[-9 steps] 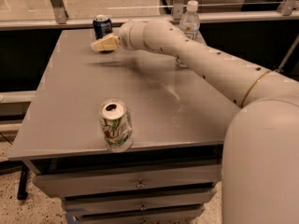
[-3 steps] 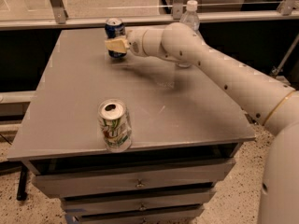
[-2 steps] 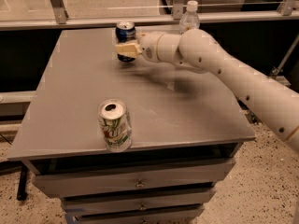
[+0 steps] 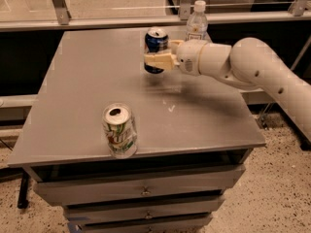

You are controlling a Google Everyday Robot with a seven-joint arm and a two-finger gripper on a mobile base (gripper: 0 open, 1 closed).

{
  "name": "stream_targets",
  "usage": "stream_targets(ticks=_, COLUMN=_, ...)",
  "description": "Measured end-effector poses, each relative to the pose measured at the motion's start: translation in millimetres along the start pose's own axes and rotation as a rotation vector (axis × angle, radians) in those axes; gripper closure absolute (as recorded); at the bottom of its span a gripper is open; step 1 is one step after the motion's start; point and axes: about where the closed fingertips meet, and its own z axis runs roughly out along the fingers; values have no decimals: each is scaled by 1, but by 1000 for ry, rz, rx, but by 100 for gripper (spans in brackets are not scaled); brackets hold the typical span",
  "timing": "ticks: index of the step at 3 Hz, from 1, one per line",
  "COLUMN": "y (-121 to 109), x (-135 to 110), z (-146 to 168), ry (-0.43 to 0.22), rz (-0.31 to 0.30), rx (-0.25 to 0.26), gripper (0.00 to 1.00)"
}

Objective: Move pepsi can near 7up can

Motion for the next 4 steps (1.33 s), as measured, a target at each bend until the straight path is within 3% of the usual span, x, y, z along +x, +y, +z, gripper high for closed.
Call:
stream_targets(ticks=2, y=39, x=10, z=-74, ry=80, rz=16, rx=-113, gripper=100)
stream_targets(ticks=4, y=102, x=32, z=-104, ry=112, rz=44, rx=-231, gripper=100)
